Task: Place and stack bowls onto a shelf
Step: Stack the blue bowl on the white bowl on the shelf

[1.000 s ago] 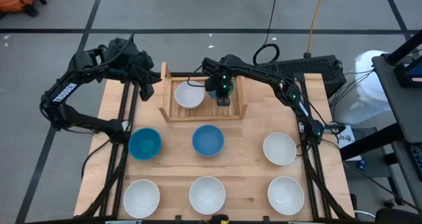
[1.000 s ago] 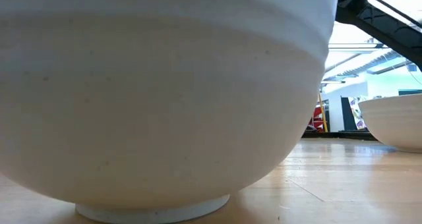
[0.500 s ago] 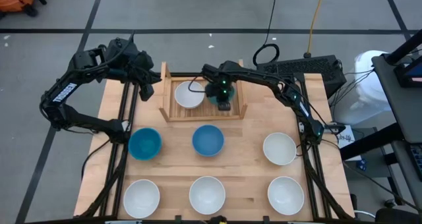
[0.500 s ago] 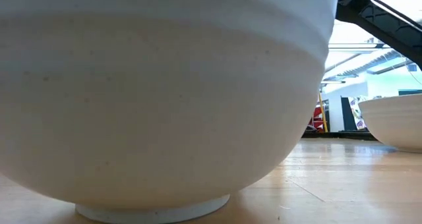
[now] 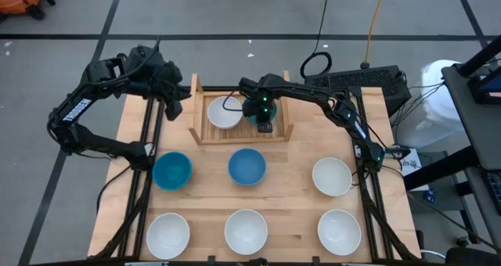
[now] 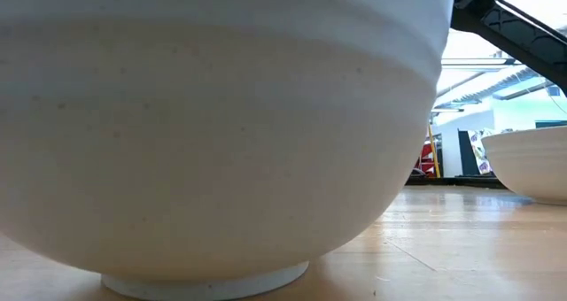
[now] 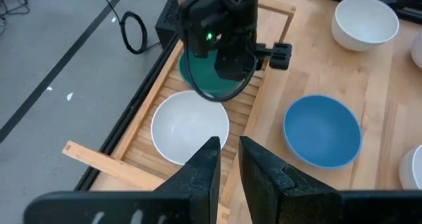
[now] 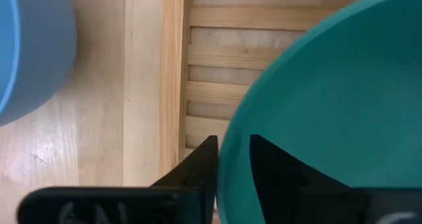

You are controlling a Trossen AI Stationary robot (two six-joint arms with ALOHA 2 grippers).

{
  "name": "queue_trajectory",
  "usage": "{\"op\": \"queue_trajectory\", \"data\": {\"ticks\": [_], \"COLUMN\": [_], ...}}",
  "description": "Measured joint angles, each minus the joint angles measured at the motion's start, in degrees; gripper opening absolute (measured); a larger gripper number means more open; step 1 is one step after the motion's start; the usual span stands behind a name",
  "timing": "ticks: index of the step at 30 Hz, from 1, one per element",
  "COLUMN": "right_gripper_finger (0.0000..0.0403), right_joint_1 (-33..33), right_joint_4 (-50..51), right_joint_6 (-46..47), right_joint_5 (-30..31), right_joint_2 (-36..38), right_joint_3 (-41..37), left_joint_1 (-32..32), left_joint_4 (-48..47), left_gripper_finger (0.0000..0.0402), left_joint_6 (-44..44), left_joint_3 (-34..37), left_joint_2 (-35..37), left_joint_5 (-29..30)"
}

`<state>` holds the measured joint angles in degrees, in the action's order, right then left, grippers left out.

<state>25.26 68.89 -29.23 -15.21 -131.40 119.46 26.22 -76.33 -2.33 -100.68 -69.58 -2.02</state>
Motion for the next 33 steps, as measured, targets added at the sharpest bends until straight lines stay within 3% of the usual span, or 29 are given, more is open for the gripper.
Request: {"op": "queue_trajectory", "data": {"ticks": [9,13,18,33], "right_gripper_finger": [0.0113,0.0113,0.0114,0.0114], "right_joint_1": [-0.11,-0.25,-0.39,-0.52], "right_joint_4": [0.06,0.30,-1.12,-8.16], "right_joint_6": [-0.62,-0.67,-1.43,2.98], "right_joint_5": [0.44,5.01,9.37,10.84], "right_joint_2": [4.75,8.36,15.19,36.17], "right_joint_3": [0.00,0.00,0.00,0.04], "left_joint_1": [-0.02,0.00,-0.02,-4.52], "left_joint_4": [-4.23,-6.29,-7.58,-5.97], "left_gripper_finger": [0.0062,0.0062,0.0062,0.0062], "left_joint_6": [-0.37,-1.07,-4.06,-10.22], "left_joint_3": [0.00,0.00,0.00,0.00], "left_joint_2": [0.00,0.02,-0.11,-7.67], "left_joint_5": [0.77,1.03,1.03,-0.96]}}
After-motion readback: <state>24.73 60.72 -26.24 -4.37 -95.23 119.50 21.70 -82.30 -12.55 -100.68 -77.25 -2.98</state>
